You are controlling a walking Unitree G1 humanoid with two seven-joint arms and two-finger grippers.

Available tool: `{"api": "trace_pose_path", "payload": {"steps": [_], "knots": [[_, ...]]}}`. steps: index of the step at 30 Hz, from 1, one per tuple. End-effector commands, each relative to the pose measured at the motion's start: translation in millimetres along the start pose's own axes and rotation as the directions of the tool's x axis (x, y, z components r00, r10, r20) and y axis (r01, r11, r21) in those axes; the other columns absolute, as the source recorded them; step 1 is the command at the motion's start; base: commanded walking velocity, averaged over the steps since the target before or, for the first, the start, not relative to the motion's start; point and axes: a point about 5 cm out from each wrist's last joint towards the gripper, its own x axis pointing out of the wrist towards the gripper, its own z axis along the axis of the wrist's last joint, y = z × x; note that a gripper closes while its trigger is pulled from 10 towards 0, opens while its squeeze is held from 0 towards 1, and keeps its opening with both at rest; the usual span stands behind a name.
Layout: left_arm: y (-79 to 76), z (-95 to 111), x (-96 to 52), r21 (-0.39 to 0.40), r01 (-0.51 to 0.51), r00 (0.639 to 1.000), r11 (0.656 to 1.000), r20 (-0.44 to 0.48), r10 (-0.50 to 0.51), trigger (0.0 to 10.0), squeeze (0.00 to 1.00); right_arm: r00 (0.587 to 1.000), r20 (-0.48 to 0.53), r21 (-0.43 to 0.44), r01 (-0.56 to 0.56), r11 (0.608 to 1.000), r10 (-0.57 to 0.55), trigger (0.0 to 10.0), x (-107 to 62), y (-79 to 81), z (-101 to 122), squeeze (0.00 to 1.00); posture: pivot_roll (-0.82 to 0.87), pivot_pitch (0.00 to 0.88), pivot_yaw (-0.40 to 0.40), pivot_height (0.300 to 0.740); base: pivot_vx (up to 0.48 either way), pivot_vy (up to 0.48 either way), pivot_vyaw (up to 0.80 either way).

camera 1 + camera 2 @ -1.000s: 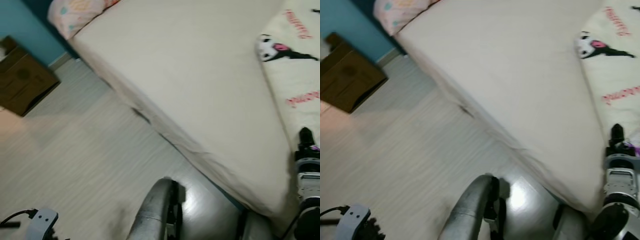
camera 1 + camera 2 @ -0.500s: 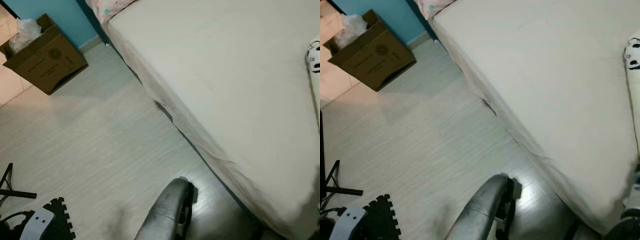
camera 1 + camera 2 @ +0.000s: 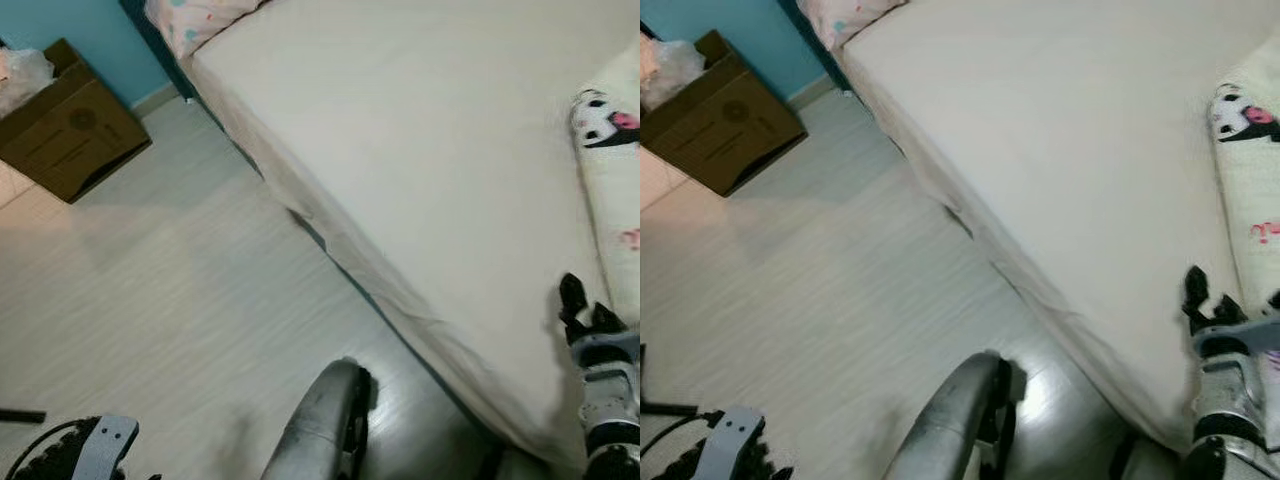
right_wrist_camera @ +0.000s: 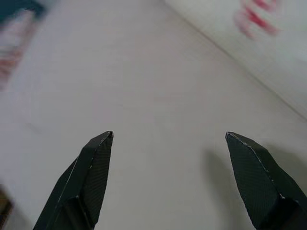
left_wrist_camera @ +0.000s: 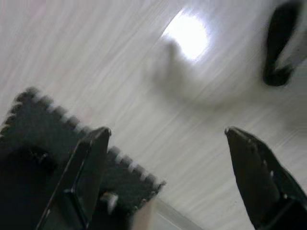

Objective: Clean up the room

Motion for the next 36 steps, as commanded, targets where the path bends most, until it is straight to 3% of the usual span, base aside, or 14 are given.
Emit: {"api": "trace_pose_path", "payload": {"steps": [1, 5, 11, 14, 17, 23, 32, 36], "knots": [[-5.0, -10.4, 1.6, -0.047, -0.025, 0.999, 0.999, -0.040, 0.023, 10.0, 0.00, 0.999, -0.020, 0.003, -0.038, 0.999, 0.038, 10.0, -1.2, 6.7, -8.0, 0.00, 0.16, 0.298, 0.123, 0.628, 0.000, 0.000, 0.00], [-18.0, 0.1, 15.6, -0.111, -0.040, 0.999, 0.993, -0.016, 0.038, 10.0, 0.00, 0.996, -0.029, 0.007, -0.082, 0.997, 0.082, 10.0, 5.3, 19.2, -10.2, 0.00, 0.12, 0.241, 0.080, 0.643, 0.000, 0.000, 0.00], [-26.8, 10.4, 25.6, -0.153, -0.050, 0.999, 0.987, -0.005, 0.050, 10.0, 0.00, 0.993, -0.044, -0.003, -0.107, 0.994, 0.107, 10.0, 9.9, 24.5, -9.7, 0.00, 0.09, 0.185, 0.054, 0.658, 0.000, 0.000, 0.00], [-34.1, 31.4, 38.5, -0.196, -0.080, 0.996, 0.977, 0.020, 0.086, 10.0, 0.00, 0.987, -0.098, -0.021, -0.132, 0.991, 0.130, 10.0, 13.9, 33.0, -16.5, 0.00, 0.06, 0.107, 0.028, 0.673, 0.000, 0.000, 0.00], [-30.1, 49.1, 43.8, -0.242, -0.116, 0.990, 0.963, 0.050, 0.132, 10.0, 0.00, 0.978, -0.149, -0.021, -0.153, 0.988, 0.148, 10.0, 8.8, 40.2, -34.2, 0.00, 0.05, 0.067, 0.027, 0.693, 0.000, 0.000, 0.00], [-27.6, 64.4, 48.0, -0.309, -0.140, 0.983, 0.941, 0.072, 0.170, 10.0, 0.00, 0.968, -0.200, -0.019, -0.157, 0.987, 0.150, 10.0, 1.9, 45.0, -52.1, 0.00, 0.03, 0.031, 0.023, 0.723, 0.000, 0.000, 0.00], [-45.0, 76.2, 56.5, -0.284, -0.095, 0.989, 0.954, 0.083, 0.123, 10.0, 0.00, 0.947, -0.319, -0.104, -0.065, 0.992, 0.029, 10.0, -7.9, 38.1, -74.9, 0.00, 0.00, 0.000, 0.021, 0.740, 0.000, 0.000, 0.00], [-61.1, 74.1, 60.6, -0.271, -0.055, 0.995, 0.961, 0.063, 0.074, 10.0, 0.00, 0.903, -0.428, -0.150, -0.029, 0.988, -0.039, 10.0, -19.1, 37.6, -97.5, 0.00, -0.01, 0.000, 0.007, 0.740, 0.000, -0.259, 0.00]]}}
